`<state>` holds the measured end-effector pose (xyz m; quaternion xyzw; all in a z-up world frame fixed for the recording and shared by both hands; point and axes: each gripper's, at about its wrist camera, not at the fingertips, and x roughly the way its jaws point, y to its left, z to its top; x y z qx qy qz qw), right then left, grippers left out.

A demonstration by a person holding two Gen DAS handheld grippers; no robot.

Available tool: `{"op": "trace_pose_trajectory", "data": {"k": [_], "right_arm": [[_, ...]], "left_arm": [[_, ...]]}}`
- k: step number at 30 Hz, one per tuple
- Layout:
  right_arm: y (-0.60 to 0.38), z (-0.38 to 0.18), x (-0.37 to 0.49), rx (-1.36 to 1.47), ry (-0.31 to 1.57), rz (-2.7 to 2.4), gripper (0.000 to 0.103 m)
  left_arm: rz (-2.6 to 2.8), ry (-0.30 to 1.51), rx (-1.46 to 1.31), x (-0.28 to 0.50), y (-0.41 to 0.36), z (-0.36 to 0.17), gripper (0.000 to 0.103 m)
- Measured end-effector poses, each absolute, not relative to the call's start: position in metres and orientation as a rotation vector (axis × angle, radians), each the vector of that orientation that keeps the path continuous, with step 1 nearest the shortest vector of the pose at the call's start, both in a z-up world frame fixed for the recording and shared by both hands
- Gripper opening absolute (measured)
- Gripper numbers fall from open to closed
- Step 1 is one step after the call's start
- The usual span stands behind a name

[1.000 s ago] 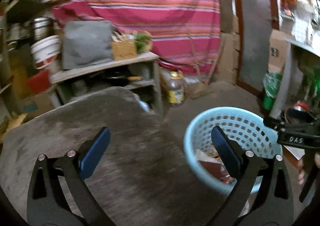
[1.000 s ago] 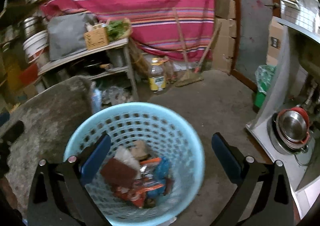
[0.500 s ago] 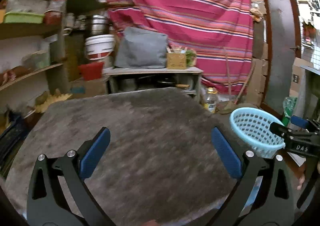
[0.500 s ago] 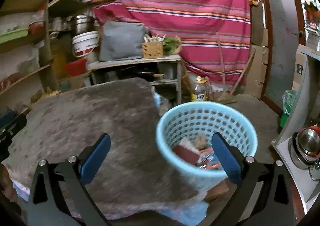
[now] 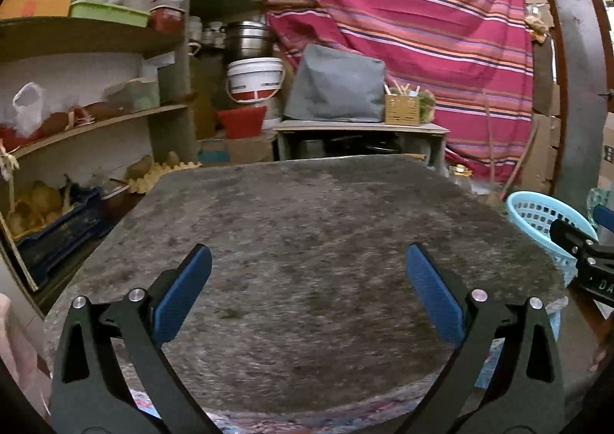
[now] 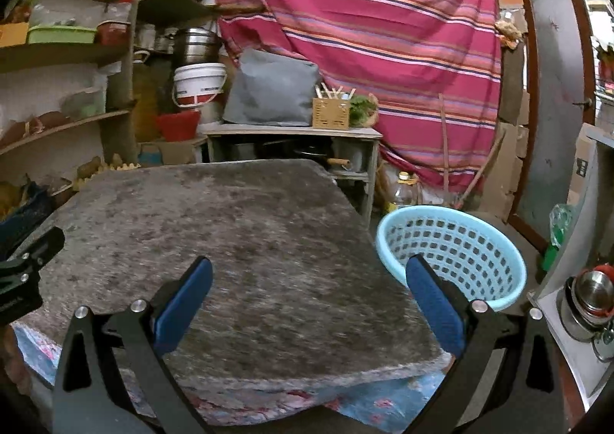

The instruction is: Collect trash

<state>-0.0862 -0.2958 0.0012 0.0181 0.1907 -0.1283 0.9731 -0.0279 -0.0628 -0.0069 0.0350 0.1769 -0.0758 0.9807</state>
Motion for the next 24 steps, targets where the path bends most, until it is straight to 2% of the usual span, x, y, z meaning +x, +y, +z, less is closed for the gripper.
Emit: {"op": "trace_pose_trajectory", "data": {"k": [24], "right_arm": [[-0.263, 0.004, -0.065, -0.018, 0.362, -0.271, 0.099]], "left_arm": [[-0.199, 0.355, 0.034, -0.013, -0.043, -0.015, 0.098]]}}
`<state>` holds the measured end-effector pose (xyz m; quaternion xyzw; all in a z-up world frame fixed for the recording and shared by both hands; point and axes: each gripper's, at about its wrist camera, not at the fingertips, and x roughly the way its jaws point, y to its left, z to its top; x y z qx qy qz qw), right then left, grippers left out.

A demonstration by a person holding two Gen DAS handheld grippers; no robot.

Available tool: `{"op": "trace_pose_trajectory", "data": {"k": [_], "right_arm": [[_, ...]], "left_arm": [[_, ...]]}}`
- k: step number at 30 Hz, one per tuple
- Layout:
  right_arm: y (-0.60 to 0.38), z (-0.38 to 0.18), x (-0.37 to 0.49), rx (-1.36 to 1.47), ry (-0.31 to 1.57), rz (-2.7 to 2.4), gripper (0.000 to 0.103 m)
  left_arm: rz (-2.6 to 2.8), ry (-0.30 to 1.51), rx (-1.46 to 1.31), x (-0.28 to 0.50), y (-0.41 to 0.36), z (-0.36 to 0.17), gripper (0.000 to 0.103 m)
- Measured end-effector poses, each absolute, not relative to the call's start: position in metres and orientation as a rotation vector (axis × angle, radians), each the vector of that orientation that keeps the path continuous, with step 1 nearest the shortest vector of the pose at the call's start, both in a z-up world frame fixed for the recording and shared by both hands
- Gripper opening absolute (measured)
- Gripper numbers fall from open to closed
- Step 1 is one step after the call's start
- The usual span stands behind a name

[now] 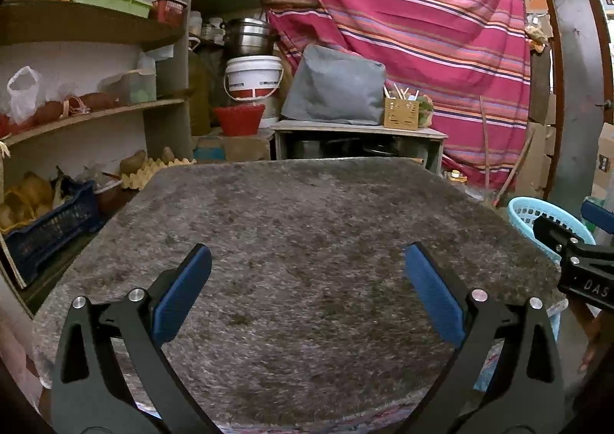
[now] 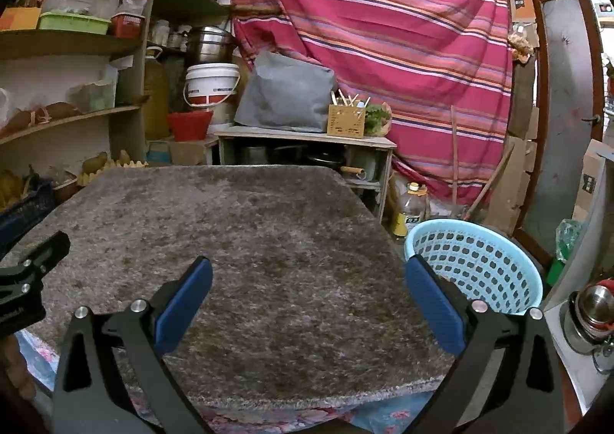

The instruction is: Collect trash

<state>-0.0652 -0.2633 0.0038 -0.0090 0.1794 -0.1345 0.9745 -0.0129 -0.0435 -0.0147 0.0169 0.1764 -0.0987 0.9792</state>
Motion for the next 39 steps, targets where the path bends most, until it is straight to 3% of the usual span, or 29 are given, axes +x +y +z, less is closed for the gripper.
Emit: {"op": "trace_pose_trajectory", "data": {"k": [39], "right_arm": [[-0.261, 0.004, -0.061, -0.02, 0.366, -0.285, 0.099]], "left_arm": [[-0.167, 0.328, 0.081, -0.006, -0.057, -0.018, 0.098]]}}
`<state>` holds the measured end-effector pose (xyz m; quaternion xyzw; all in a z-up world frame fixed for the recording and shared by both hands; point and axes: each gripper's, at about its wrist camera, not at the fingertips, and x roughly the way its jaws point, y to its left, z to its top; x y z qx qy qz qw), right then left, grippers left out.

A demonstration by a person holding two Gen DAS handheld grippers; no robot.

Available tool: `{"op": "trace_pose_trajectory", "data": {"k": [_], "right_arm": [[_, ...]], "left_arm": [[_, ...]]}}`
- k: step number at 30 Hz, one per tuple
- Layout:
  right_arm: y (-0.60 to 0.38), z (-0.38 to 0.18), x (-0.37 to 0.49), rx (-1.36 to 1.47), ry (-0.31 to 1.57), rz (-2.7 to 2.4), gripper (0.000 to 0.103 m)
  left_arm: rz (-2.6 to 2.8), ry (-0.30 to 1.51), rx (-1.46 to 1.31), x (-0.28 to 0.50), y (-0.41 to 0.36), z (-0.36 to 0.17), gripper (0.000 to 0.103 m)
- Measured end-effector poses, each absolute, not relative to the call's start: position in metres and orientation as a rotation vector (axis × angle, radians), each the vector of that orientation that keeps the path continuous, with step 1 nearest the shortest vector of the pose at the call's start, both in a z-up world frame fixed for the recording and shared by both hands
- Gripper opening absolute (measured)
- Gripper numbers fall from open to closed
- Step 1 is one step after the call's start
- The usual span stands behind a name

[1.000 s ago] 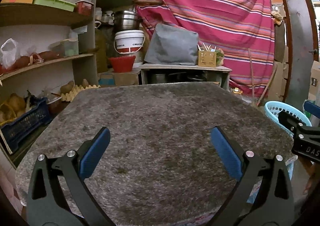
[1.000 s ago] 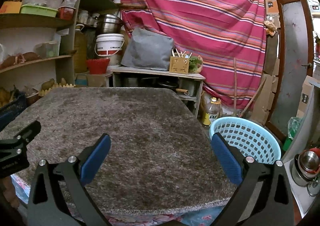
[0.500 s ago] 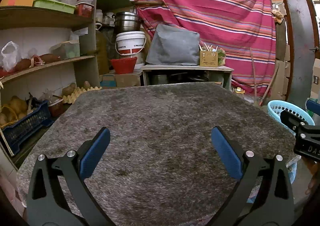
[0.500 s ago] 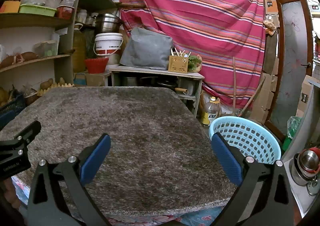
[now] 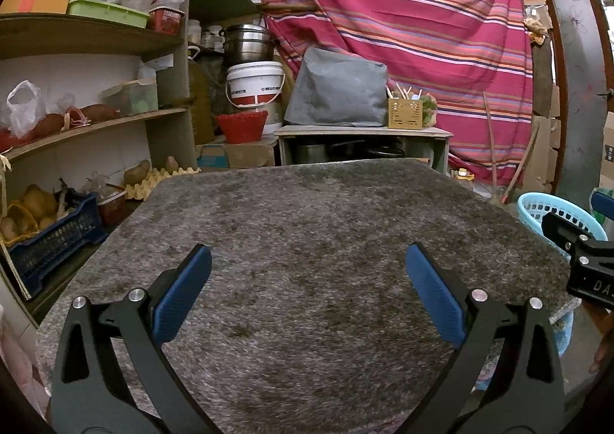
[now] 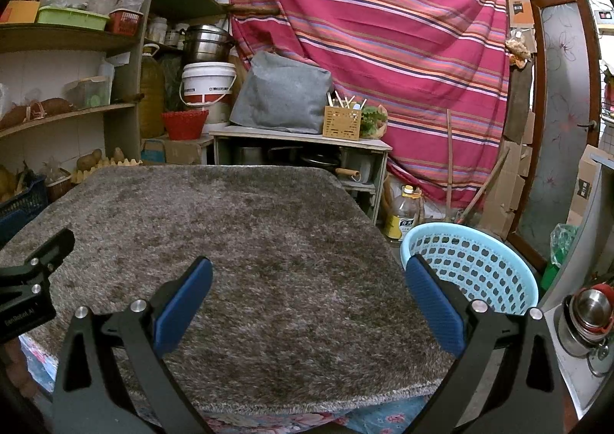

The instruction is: Collect trash

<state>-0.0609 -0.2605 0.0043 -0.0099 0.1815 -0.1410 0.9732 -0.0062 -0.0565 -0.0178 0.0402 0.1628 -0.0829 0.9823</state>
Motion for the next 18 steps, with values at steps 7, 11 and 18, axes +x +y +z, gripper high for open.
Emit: {"op": "trace_pose_trajectory", "data": {"k": [7, 11, 18], "right_arm": [[-0.2609, 0.0042, -0.0608, -0.02, 0.367, -0.283, 0.099], [-0.2601, 0.0041, -0.0607, -0.022, 0.366, -0.284, 0.099], [-0.2589, 0.0028, -0.0599, -0.02, 0.369, -0.284, 0.099]], "left_arm": [[-0.166, 0.326, 0.08, -0.0065, -0.0563, -0.0177, 0.098], [-0.162, 0.328, 0.079, -0.0076, -0.0554, -0.0182, 0.098], [-0.154, 0.326, 0.076, -0.0097, -0.0539, -0.0178, 0.098]]}}
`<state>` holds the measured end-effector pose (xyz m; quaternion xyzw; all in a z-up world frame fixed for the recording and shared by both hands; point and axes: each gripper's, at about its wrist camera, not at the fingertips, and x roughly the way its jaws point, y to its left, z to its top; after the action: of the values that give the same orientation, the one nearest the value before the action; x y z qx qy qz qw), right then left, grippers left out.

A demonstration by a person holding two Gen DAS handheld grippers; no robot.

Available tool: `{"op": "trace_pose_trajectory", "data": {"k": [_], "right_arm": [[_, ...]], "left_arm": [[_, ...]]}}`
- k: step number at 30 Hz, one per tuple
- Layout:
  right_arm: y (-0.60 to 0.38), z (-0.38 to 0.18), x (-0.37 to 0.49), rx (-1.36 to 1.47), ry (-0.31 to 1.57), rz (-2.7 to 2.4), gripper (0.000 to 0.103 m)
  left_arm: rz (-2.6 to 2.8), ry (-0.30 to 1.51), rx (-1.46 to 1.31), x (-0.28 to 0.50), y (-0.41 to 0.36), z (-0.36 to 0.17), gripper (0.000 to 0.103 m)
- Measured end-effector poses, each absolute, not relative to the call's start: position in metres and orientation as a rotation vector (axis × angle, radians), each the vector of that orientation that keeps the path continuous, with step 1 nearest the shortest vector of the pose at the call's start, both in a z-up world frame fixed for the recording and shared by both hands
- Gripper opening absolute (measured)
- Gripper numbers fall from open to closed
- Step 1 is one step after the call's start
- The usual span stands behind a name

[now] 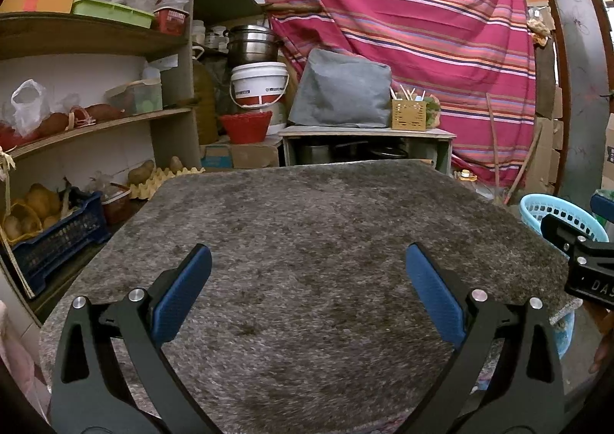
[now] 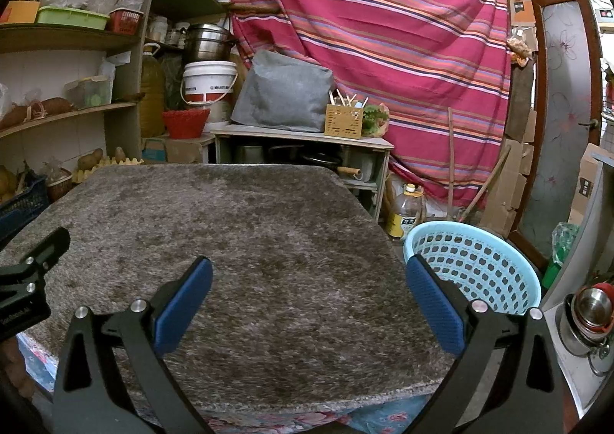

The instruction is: Collect trash

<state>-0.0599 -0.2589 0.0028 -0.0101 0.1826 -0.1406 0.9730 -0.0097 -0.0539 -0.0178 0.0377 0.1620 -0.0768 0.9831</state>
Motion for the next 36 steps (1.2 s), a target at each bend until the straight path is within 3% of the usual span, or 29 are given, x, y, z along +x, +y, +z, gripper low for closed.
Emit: {"op": "trace_pose_trajectory", "data": {"k": [36], "right_arm": [[-0.2535, -0.0004, -0.0584, -0.024, 0.377, -0.271, 0.099]], "left_arm": [[-0.129, 0.318, 0.074, -0.0148, -0.0511, -0.0117, 0.098]]}}
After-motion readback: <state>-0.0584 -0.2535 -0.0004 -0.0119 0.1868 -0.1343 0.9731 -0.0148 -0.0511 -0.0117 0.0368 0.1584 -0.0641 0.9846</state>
